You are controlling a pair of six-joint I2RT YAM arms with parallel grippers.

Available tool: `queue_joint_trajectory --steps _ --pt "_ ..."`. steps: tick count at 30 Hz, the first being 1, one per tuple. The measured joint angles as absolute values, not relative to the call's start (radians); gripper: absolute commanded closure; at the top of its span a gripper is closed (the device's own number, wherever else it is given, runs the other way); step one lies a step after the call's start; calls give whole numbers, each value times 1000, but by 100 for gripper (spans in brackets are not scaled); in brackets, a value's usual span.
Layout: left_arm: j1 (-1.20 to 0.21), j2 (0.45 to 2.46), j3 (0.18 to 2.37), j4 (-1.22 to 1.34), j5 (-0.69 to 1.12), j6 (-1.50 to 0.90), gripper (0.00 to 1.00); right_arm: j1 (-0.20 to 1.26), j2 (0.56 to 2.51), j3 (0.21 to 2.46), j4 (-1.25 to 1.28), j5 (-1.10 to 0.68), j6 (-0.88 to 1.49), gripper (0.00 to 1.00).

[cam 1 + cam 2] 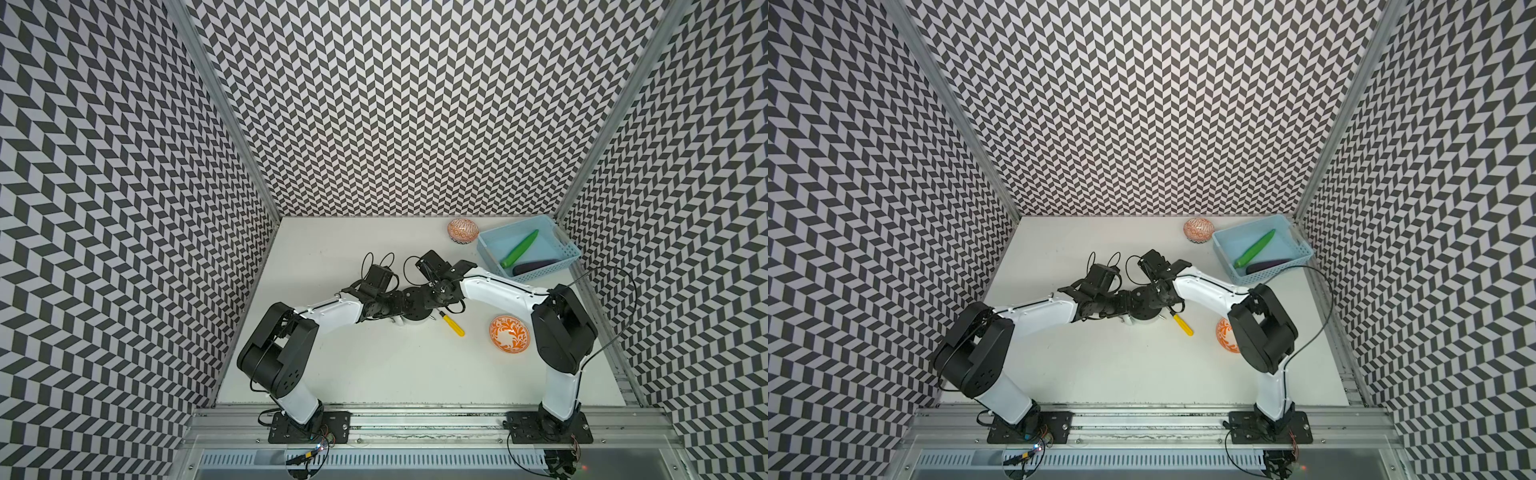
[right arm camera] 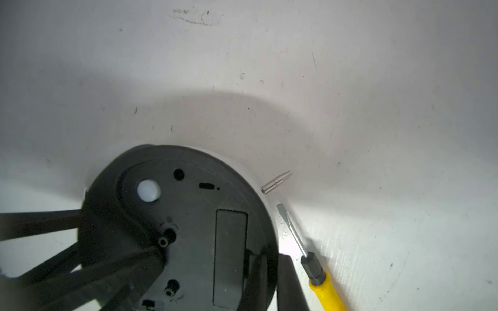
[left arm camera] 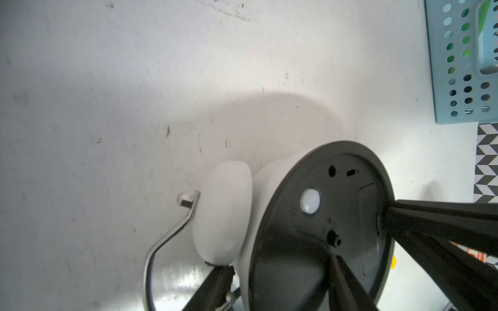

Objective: Remove the battery from the alarm
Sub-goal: Remove the cover from the alarm.

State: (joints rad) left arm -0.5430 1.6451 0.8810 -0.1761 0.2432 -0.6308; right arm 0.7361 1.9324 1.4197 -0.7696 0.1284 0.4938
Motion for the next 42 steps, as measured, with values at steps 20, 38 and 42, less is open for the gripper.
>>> queue_joint_trajectory --steps 20,38,42 --pt "-540 1644 878 -176 258 -649 49 810 1894 1312 -636 258 496 92" --pt "-532 1628 866 -183 239 -670 48 669 1824 1214 -473 -99 487 92" --pt "-532 1627 866 -184 238 -671 47 649 1804 1187 -433 -150 488 91"
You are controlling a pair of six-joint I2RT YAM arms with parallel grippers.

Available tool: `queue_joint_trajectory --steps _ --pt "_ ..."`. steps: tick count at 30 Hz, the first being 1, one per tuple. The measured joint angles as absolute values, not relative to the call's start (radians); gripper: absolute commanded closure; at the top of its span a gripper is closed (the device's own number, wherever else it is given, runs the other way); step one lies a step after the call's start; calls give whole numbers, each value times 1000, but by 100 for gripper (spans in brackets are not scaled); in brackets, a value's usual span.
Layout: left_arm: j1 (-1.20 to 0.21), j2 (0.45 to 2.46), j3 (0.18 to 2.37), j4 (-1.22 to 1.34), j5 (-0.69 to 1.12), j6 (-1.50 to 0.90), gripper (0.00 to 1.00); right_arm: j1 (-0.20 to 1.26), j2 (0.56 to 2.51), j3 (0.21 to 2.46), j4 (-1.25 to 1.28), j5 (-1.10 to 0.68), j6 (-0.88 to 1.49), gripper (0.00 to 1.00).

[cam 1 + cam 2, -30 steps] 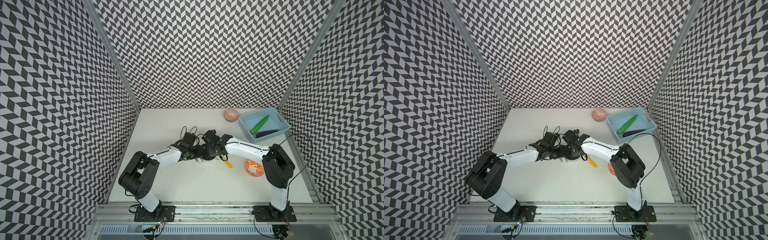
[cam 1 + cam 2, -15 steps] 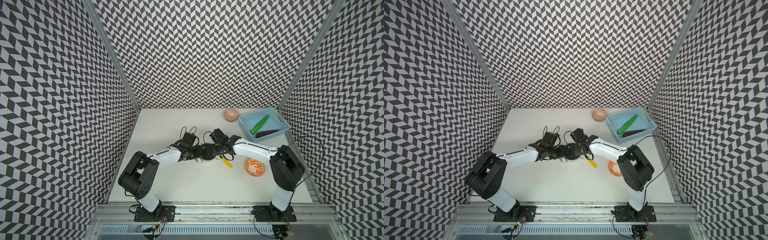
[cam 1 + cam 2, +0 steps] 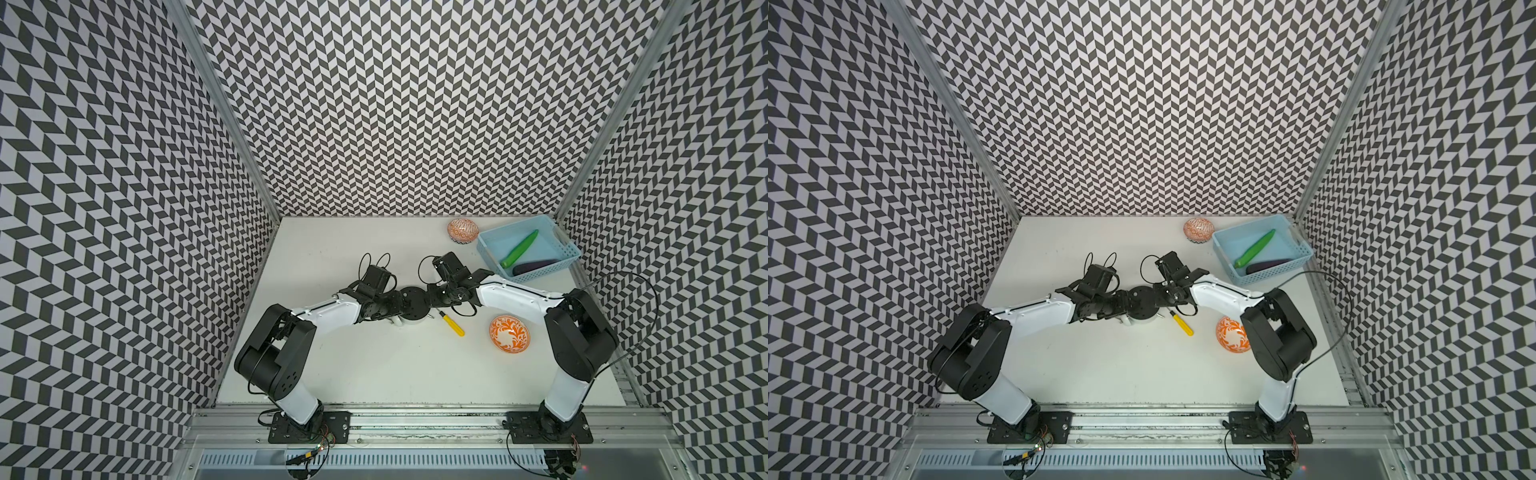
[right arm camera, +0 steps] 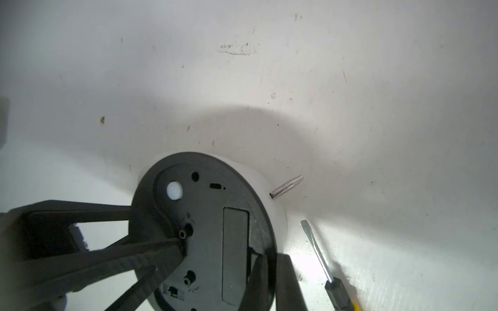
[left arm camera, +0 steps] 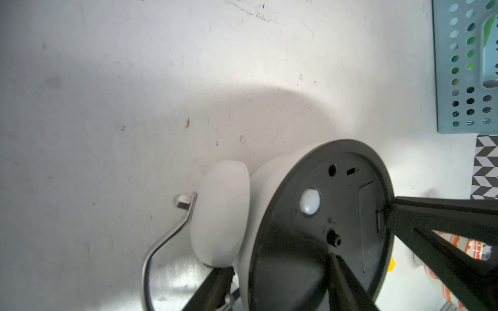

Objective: Remove the battery from the alarm
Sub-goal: Remove the cover from the alarm.

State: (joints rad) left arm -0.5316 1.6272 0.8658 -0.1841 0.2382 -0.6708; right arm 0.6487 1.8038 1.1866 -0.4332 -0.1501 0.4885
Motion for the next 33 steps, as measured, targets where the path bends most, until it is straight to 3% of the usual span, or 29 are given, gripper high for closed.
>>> queue_joint_trajectory --steps 19,25,33 --pt "-536 1620 866 -201 224 -667 44 551 1753 1034 -225 -395 509 90" --pt "-541 1617 866 -207 215 -665 44 587 1790 1155 -393 -281 491 90" --pt "-536 1617 866 -202 211 -670 47 697 1888 1356 -629 19 482 91"
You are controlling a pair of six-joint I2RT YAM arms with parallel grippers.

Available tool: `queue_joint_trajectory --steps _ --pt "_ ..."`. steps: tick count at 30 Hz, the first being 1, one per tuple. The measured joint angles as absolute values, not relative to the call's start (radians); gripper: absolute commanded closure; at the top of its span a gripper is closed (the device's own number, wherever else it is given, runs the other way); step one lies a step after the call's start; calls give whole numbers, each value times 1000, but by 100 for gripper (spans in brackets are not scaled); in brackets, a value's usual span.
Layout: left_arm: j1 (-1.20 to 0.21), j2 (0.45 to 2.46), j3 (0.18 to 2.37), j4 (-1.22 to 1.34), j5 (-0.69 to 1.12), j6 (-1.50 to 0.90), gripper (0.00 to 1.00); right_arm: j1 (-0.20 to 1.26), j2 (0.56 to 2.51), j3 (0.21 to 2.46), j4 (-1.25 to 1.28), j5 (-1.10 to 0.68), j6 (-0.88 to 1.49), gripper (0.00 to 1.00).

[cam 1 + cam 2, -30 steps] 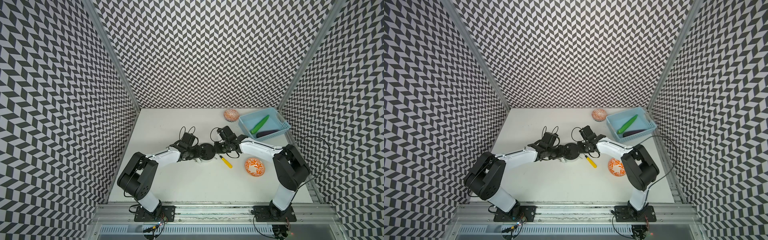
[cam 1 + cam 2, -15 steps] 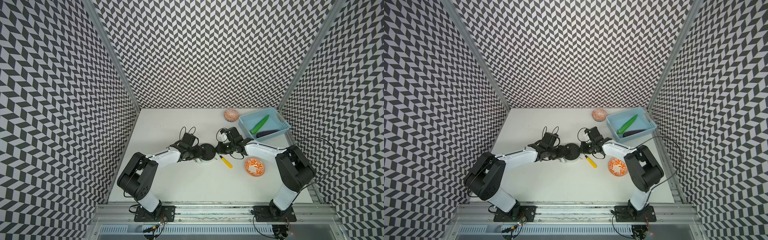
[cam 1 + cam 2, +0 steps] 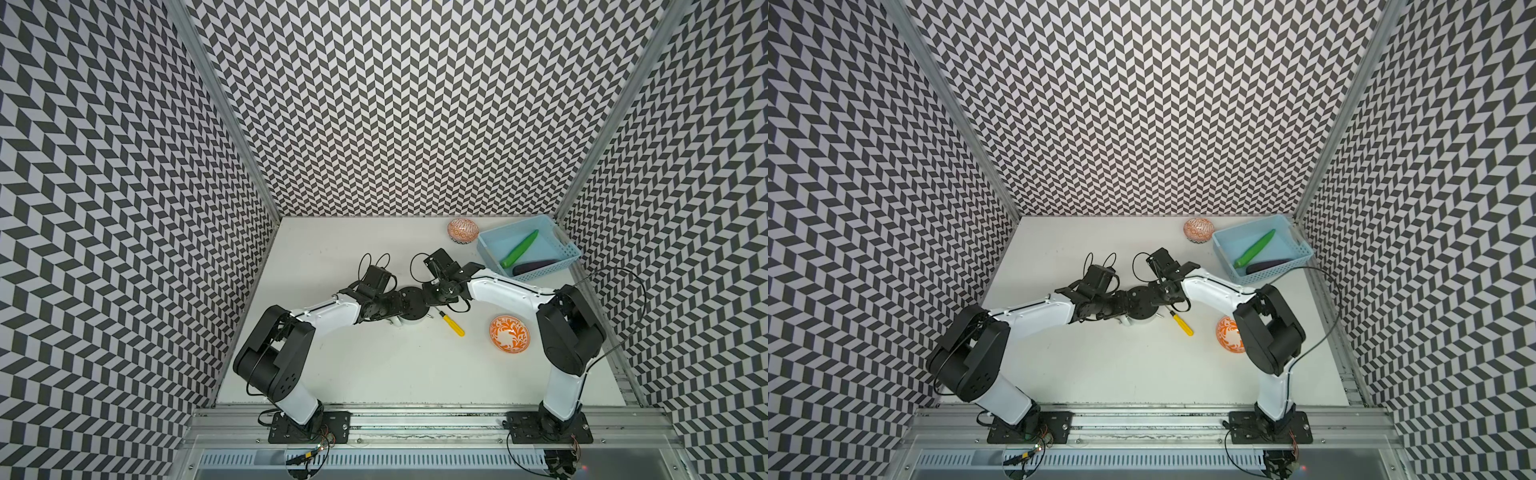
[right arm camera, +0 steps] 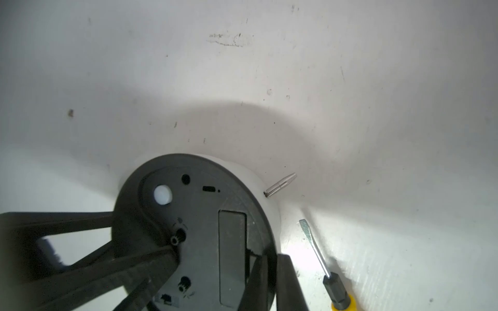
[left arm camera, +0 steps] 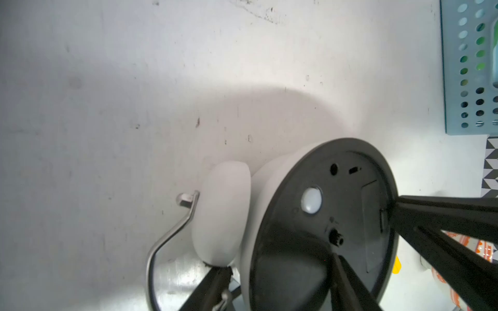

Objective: Remove the battery from the alarm
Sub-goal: Remove the cover from the alarm.

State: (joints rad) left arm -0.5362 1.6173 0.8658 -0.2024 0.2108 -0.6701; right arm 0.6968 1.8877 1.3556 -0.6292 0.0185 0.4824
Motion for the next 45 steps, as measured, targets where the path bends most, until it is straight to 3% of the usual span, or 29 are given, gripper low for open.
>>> queue_joint_trajectory --steps 8,13,24,32,38,45 --pt "-526 1617 849 -169 235 -672 52 786 1952 1409 -696 255 498 88" --pt "-518 1617 844 -155 249 -671 52 815 1963 1402 -677 310 474 87" --pt "-514 1617 844 -154 256 -664 51 681 1869 1263 -496 -72 421 85" --pt "-512 1615 843 -156 255 -663 51 632 1853 1243 -452 -198 425 86" --pt "-512 1615 842 -154 250 -662 52 670 1914 1378 -600 -64 426 87" --pt "-502 1615 831 -127 253 -663 54 781 2015 1513 -765 257 438 96"
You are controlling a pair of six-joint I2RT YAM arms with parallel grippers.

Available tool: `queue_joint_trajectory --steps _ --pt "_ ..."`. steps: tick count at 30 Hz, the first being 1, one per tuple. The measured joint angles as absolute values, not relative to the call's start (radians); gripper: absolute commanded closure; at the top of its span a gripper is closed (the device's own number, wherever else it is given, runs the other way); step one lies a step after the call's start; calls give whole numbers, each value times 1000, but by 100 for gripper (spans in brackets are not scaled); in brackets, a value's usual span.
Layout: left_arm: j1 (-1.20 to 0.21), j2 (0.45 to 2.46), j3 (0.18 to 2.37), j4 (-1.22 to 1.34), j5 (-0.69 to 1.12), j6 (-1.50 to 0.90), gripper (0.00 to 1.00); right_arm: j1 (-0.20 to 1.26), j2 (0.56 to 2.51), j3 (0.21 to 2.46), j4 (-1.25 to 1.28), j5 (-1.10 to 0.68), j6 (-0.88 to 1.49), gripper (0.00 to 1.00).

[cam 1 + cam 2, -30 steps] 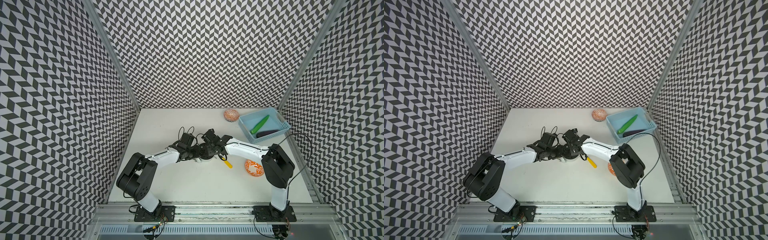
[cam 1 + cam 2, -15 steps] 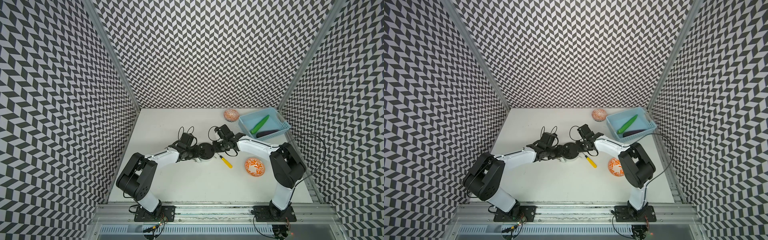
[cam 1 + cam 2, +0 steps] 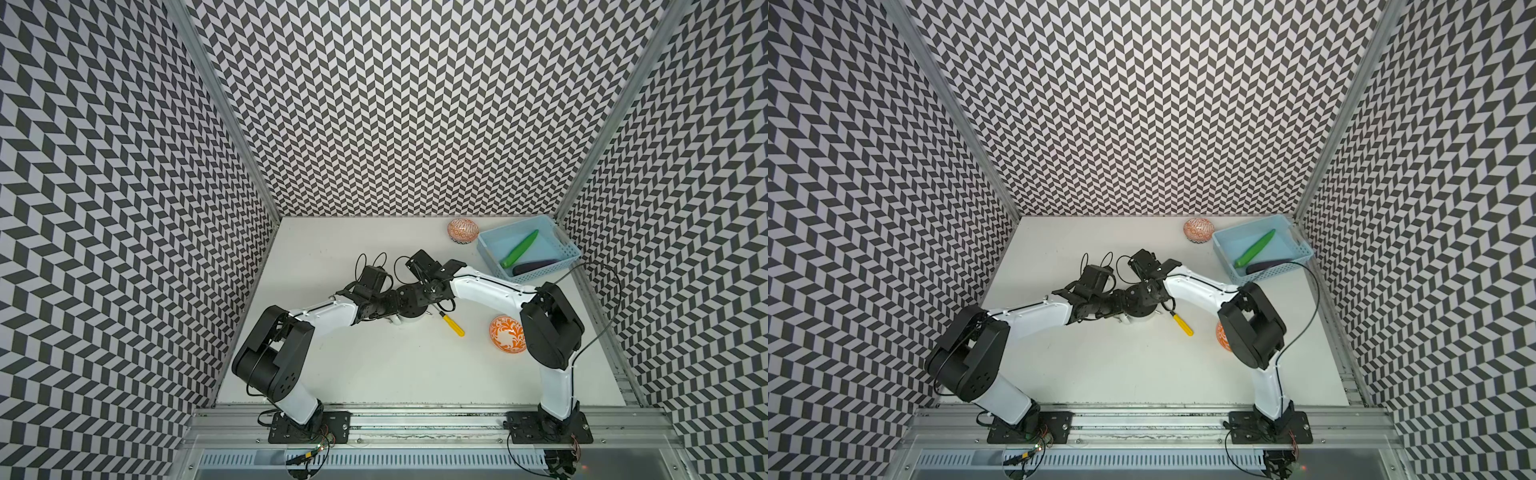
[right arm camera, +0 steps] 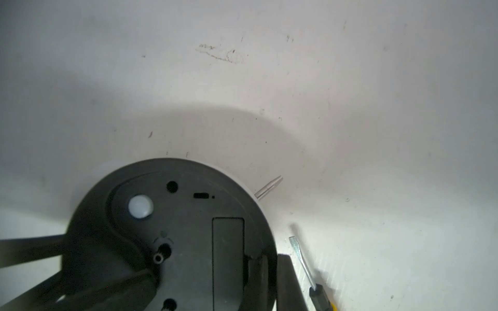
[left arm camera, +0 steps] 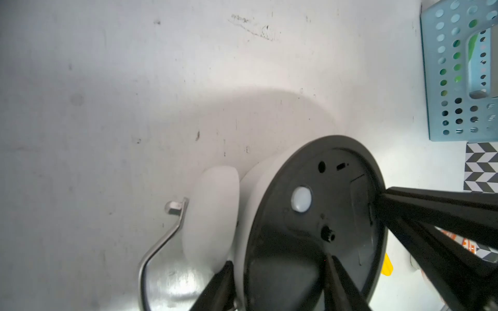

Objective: Remove the battery from the alarm
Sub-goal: Remove the cover from the alarm.

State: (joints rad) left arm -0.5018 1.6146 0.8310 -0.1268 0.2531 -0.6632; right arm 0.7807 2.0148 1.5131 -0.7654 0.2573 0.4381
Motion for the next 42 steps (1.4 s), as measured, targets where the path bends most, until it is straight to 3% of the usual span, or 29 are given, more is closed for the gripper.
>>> queue_joint_trajectory --steps 4,11,19,29,42 --pt "-496 1615 826 -116 263 -663 54 811 2026 1511 -762 341 442 96" --pt "-490 1615 811 -80 279 -665 55 812 1997 1424 -616 338 392 90" --pt "-477 1615 811 -76 263 -664 55 757 1940 1310 -404 147 358 86" --pt "-478 1613 816 -86 239 -656 53 670 1890 1248 -316 -79 359 86" --pt "-480 1607 822 -115 228 -635 52 643 1895 1266 -348 -186 360 83"
